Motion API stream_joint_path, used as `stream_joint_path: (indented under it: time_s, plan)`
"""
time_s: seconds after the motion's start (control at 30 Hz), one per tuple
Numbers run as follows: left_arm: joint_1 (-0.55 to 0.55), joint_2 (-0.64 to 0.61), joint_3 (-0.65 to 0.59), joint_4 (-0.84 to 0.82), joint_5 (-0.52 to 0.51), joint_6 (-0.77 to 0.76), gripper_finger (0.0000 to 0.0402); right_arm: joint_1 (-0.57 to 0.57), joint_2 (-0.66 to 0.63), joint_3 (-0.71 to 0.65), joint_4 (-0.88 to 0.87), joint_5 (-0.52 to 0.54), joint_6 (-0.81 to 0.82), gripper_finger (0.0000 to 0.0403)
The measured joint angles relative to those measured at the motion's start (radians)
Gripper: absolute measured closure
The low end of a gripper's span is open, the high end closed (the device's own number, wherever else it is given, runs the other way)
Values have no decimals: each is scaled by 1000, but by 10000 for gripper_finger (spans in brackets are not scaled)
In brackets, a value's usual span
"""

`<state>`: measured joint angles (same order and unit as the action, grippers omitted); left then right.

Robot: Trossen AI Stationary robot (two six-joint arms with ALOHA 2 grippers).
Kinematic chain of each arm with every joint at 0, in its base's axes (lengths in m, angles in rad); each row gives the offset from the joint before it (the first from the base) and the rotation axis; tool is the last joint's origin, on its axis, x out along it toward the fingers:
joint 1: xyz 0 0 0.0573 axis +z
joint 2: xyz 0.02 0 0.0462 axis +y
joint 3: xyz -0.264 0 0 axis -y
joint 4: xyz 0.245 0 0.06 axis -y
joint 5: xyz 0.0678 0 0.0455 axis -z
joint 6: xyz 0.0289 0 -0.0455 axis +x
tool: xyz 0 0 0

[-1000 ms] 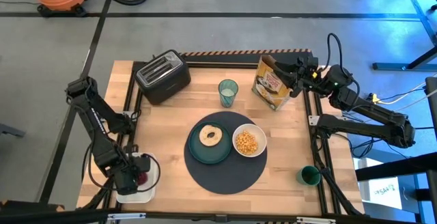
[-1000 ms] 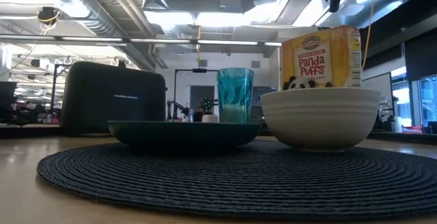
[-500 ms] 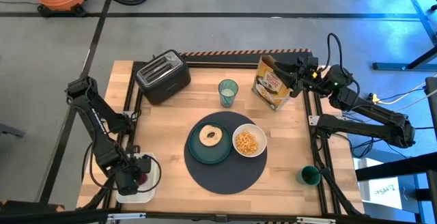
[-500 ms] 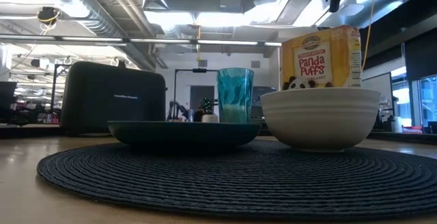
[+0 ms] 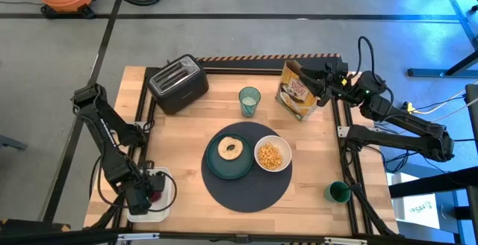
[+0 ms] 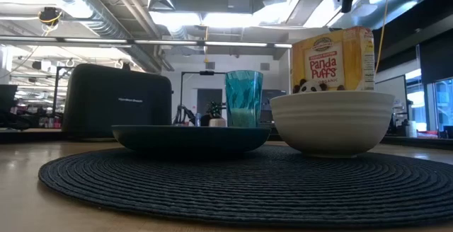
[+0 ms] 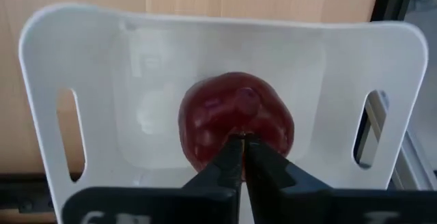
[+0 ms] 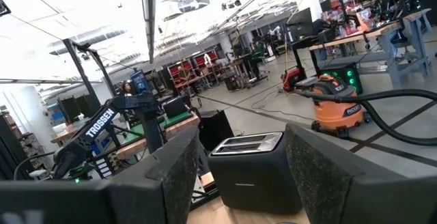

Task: Arrange a breakfast setting
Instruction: Put the red apple onto the green plate

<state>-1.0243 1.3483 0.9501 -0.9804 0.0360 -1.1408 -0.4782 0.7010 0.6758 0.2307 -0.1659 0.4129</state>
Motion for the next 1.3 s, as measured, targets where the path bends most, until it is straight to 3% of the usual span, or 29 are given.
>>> stream_joint_path:
  time_s: [0.43, 0.87, 1.3]
  plan:
    - [0, 0, 0, 9, -54, -6, 385, 0, 0, 0, 1, 17, -10, 196]
    - [0, 0, 0, 9, -117, 17, 307, 0, 0, 0, 4, 17, -10, 196]
    - [0, 0, 0, 10, -124, 28, 369, 0, 0, 0, 4, 19, -10, 196]
